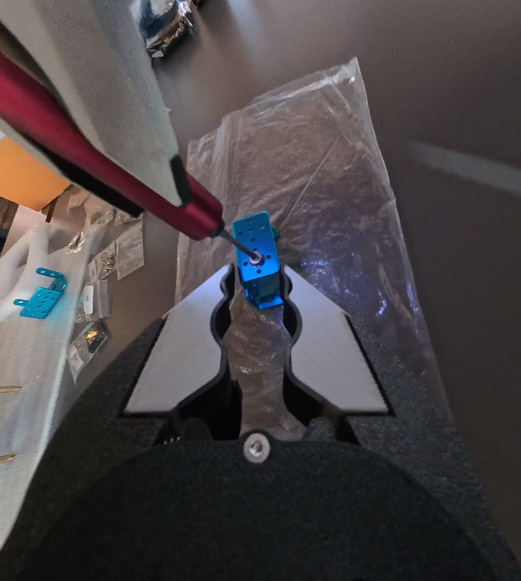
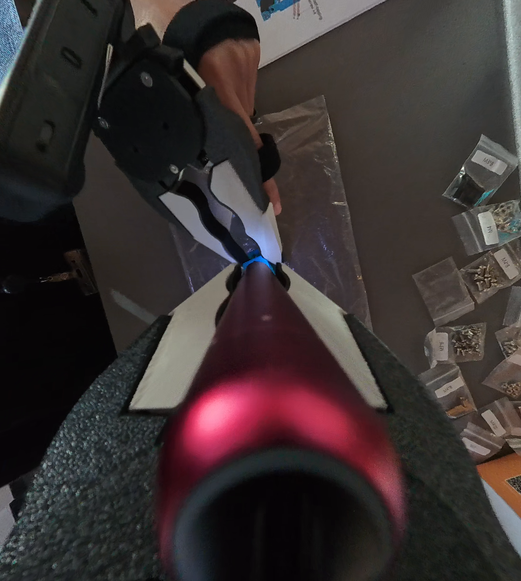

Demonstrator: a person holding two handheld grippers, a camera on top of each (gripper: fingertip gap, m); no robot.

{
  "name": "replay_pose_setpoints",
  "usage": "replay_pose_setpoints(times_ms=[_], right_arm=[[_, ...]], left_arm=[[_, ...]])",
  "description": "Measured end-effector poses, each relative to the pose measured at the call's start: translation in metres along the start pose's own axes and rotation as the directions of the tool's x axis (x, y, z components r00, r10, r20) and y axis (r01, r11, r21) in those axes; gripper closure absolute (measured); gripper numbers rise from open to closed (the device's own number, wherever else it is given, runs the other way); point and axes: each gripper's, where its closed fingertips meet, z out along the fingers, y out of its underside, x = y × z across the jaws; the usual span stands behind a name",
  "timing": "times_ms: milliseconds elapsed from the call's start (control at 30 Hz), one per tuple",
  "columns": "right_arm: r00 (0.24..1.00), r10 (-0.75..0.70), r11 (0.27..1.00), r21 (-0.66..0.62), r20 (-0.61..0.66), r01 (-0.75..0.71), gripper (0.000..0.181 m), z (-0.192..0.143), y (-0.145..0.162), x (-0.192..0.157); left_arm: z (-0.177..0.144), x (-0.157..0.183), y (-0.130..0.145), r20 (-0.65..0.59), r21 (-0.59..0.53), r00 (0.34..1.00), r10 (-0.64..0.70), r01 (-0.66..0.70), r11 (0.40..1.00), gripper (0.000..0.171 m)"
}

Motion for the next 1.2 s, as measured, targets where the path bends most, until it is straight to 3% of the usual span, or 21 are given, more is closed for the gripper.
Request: replay_pose_setpoints(times_ms=[400, 600, 767, 1200], right_arm=[[1.000, 0.018, 1.000, 0.018, 0.001, -0.018, 0.160, -0.001, 0.003, 0.002], [1.000, 0.005, 1.000, 0.028, 0.007, -0.005, 0.160, -0.002, 0.004, 0.002], [0.992, -0.102, 0.995, 0.005, -0.071, 0.103, 0.160, -0.002, 0.005, -0.005], [0.986, -0.120, 0.993, -0.018, -0.114, 0.119, 0.160, 0.000, 0.003, -0.009]], left_arm=[[0.002, 0.000, -0.005, -0.094, 0.019, 0.973, -0.210, 0.212, 0.977, 0.145], [0.002, 0.000, -0.005, -0.099, 0.015, 0.968, -0.232, 0.235, 0.972, 0.145], [0.001, 0.000, -0.005, -0.118, 0.015, 0.957, -0.265, 0.268, 0.963, 0.146], [0.001, 0.001, -0.005, -0.118, 0.011, 0.954, -0.275, 0.278, 0.960, 0.146]])
